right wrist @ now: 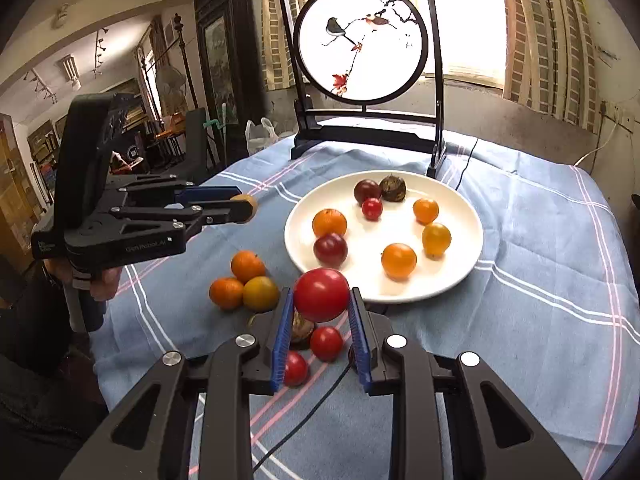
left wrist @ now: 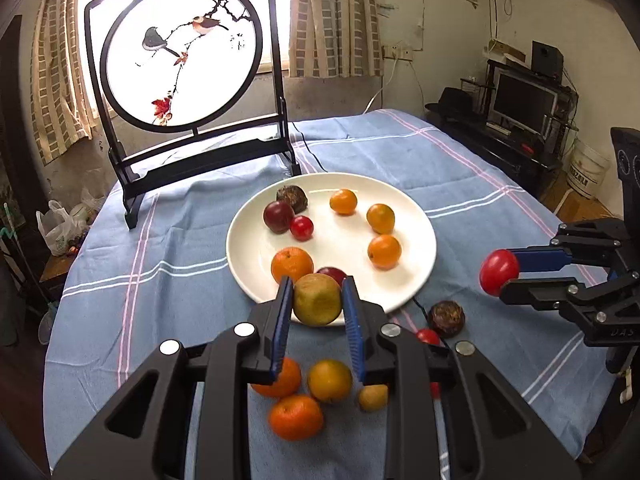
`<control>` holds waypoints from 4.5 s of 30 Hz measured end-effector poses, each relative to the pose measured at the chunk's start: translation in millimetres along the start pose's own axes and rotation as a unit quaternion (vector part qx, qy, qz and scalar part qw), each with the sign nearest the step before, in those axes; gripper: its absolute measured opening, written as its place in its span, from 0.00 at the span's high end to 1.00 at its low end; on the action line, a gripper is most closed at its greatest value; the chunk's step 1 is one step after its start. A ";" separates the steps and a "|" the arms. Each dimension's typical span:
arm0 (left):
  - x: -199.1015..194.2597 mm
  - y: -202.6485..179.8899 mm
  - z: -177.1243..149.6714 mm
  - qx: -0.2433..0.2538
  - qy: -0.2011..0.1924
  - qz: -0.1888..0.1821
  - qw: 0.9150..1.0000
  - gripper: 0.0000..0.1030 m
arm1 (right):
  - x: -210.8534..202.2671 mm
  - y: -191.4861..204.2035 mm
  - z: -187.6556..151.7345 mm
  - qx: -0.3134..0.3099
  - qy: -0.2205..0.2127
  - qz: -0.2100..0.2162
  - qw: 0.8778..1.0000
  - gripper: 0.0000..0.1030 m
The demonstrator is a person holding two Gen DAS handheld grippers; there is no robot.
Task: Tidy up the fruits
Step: 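Carry the yellow fruit and red tomato over the plate and open both tools, then grasp a mandarin with the left tool while the right tool grasps a red tomato, then lower the mandarin and red tomato onto the plate and open both tools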
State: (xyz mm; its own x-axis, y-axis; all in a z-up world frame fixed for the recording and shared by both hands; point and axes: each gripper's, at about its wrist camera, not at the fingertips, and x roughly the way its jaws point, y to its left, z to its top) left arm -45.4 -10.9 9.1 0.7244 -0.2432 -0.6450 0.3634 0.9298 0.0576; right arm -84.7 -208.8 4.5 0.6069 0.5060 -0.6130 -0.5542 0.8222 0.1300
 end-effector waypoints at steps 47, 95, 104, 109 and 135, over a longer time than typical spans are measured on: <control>132.8 17.4 39.2 -0.034 0.037 0.068 0.996 0.59 | 103.7 -72.5 54.4 0.089 -0.032 -0.025 0.995 0.39; 48.8 18.7 -99.9 0.015 0.126 -0.014 0.992 0.58 | 59.4 27.5 -67.9 -0.009 0.124 0.013 0.992 0.71; 23.1 17.7 -88.9 0.009 0.094 0.001 0.995 0.59 | 47.9 24.1 -67.6 -0.008 0.109 0.017 0.994 0.71; 11.9 7.7 -62.5 0.026 0.049 0.050 0.997 0.59 | 36.8 18.3 -56.3 -0.002 0.083 0.011 0.997 0.71; 67.8 8.8 54.2 -0.012 -0.020 0.067 0.998 0.59 | 31.9 -34.5 72.0 0.017 -0.068 0.003 0.998 0.71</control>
State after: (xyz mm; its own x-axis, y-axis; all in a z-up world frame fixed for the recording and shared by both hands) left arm 38.7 -34.2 7.2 0.7879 -0.1273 -0.6025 0.2485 0.9609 0.1220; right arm -5.1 -202.2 36.6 0.6773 0.5395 -0.5002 -0.5395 0.8265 0.1609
